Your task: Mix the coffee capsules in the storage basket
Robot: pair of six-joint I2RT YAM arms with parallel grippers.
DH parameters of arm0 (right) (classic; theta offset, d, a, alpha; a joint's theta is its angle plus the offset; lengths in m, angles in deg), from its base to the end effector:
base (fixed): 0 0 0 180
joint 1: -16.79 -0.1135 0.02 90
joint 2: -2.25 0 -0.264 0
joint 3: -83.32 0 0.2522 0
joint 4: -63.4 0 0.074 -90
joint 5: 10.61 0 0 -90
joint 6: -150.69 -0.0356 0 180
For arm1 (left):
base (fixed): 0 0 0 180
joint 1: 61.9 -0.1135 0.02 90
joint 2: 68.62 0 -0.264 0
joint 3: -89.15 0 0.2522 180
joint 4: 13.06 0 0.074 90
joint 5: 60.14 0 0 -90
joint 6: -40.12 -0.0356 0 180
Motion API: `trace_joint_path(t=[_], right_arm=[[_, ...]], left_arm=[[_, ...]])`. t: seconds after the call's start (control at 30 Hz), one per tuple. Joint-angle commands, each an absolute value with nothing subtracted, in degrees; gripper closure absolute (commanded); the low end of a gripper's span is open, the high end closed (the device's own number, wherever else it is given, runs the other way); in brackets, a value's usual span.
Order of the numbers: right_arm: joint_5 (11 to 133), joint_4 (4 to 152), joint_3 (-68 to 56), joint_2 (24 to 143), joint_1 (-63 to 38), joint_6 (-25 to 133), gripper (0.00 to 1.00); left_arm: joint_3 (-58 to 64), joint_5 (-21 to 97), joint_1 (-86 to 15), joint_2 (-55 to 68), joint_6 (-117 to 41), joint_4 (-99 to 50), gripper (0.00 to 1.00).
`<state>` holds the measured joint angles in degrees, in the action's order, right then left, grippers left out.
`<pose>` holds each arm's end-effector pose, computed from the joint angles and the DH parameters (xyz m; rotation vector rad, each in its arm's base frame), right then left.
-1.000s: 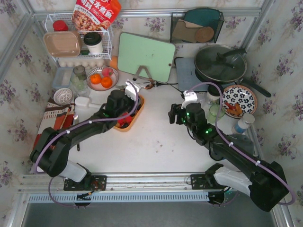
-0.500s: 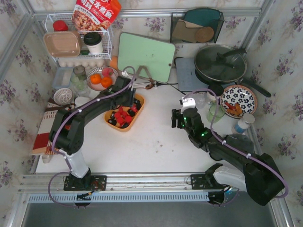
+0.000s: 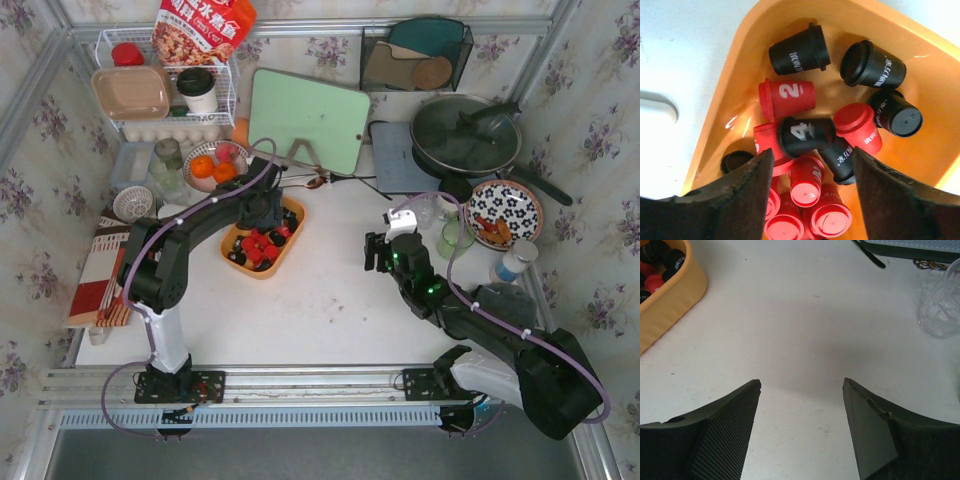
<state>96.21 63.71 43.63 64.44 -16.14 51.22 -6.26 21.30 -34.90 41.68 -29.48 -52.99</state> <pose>0.1982 0.1161 0.2086 -0.2086 1.9451 0.1993 0.3751 -0.1852 0.2070 0.0853 2.5169 -0.1483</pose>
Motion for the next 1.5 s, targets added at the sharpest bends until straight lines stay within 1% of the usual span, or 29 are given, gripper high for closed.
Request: trace_joint_path(t=[0.0,0.07,0.2,0.27,0.33,0.4,0.5,0.53,0.73,0.83,0.97,1.07,1.1,1.17,1.27,1.33,1.47], right_arm=[[98.97,60.01,44.3,64.36,-16.09,51.24,0.26],[99.98,59.97,44.55,63.97,-16.12,50.95,0.25],[101.83,59.39,45.27,62.4,-16.07,50.85,0.25],[104.24,58.43,46.02,61.67,-16.07,50.85,0.22],[107.38,56.79,47.32,60.88,-16.08,51.0,0.16],[110.59,55.21,48.7,59.94,-15.93,51.11,0.13],[114.55,52.68,50.62,58.91,-15.53,51.41,0.1],[115.4,51.71,51.18,58.63,-15.41,51.87,0.07],[118.9,46.67,53.05,58.78,-14.85,54.55,0.05],[118.72,43.6,53.79,59.29,-10.79,56.81,0.01],[114.25,32.6,58.39,63.16,-5.92,61.68,0.0],[108.03,25.36,60.41,69.51,-1.68,62.3,0.0],[107.5,27.65,58.78,70.68,-1.01,61.91,0.0],[102.56,27.53,57.35,73.21,1.19,62.35,0.0],[96.28,26.33,55.47,76.37,5.01,61.21,0.0],[90.79,26.83,53.92,78.05,8.19,59.66,0.0],[86.06,25.69,52.58,80.07,11.9,58.05,0.0]], left_arm=[[-6.14,19.12,-34.92,41.53,-26.02,-54.12,0.28],[-6.01,18.47,-34.92,41.37,-25.24,-53.5,0.23],[-5.4,19.62,-34.84,40.35,-23.01,-50.68,0.21],[-4.01,19.79,-34.47,38.47,-22.31,-48.02,0.21],[-2.69,19.33,-33.8,36.46,-22.86,-45.53,0.21],[-1.51,18.41,-32.99,34.56,-24.1,-43.65,0.21],[-0.56,17.71,-32.26,32.18,-25.58,-42.47,0.19],[-0.01,17.67,-32.16,31.35,-25.93,-41.99,0.18],[4.59,17.32,-31.91,26.63,-28.05,-37.86,0.16],[6.73,16.94,-31.94,24.45,-29.44,-35.61,0.15],[9.44,16.89,-31.93,21.77,-30.96,-33.66,0.15],[11.54,17.34,-31.89,19.5,-32.31,-32.17,0.15],[12.63,17.46,-31.85,18.82,-32.96,-31.45,0.15],[14.51,17.28,-31.89,17.15,-34.42,-29.81,0.14],[17.58,15.39,-31.84,14.09,-36.03,-27.17,0.09],[19.77,14.12,-31.88,11.92,-37.9,-25.07,0.0],[23.56,10.66,-31.93,7.68,-42.24,-21.18,0.01]])
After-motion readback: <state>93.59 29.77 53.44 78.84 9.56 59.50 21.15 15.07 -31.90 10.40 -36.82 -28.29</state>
